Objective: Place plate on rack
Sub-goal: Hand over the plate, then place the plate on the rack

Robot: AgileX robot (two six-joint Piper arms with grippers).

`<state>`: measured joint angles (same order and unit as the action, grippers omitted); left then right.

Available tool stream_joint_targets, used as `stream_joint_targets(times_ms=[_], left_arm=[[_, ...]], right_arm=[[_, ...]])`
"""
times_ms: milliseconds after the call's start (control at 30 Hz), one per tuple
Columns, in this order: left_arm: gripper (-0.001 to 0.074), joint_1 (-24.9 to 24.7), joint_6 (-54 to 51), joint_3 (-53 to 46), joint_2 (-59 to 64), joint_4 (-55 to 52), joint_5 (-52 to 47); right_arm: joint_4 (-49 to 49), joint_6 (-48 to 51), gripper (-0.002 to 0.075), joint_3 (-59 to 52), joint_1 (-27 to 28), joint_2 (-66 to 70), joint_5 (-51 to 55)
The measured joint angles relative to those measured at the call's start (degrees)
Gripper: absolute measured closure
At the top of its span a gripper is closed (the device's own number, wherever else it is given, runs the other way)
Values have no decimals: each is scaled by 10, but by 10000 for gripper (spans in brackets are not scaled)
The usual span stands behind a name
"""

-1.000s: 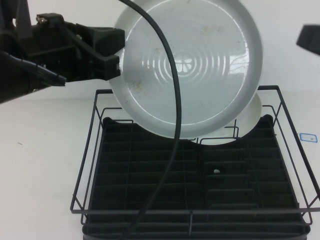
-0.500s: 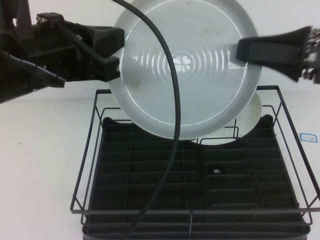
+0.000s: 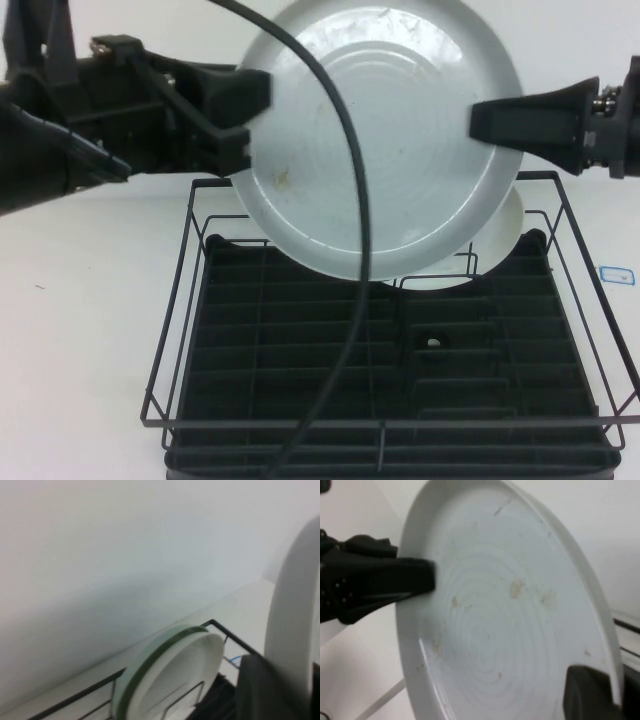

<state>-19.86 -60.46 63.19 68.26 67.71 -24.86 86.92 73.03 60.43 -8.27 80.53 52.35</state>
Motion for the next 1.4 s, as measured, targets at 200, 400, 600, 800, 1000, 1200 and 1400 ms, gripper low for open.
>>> stream_joint_targets(times_ms=[200, 400, 600, 800, 1000, 1200, 1400], left_arm=[[313, 1, 0, 0, -45, 2, -24], [321, 1, -3, 0, -132, -23, -17], [519, 1, 73, 0, -234, -260, 16], [734, 1, 303, -37, -298, -550, 13], [734, 1, 514, -158, -343, -838, 14], [734, 1, 740, -280, -398, -1083, 12], [734, 1, 848, -327, -454, -1162, -72]], right_arm=[[-11, 26, 627, 34, 0, -1, -3], [-41, 27, 628, 89, -1, -1, -44], [-154, 27, 628, 140, -1, -1, -115], [-367, -27, 628, 179, -8, 0, -135], [-561, -128, 628, 186, -43, 16, -117], [-648, -166, 629, 186, -108, 21, -135], [-766, -192, 629, 187, -168, 25, -184]])
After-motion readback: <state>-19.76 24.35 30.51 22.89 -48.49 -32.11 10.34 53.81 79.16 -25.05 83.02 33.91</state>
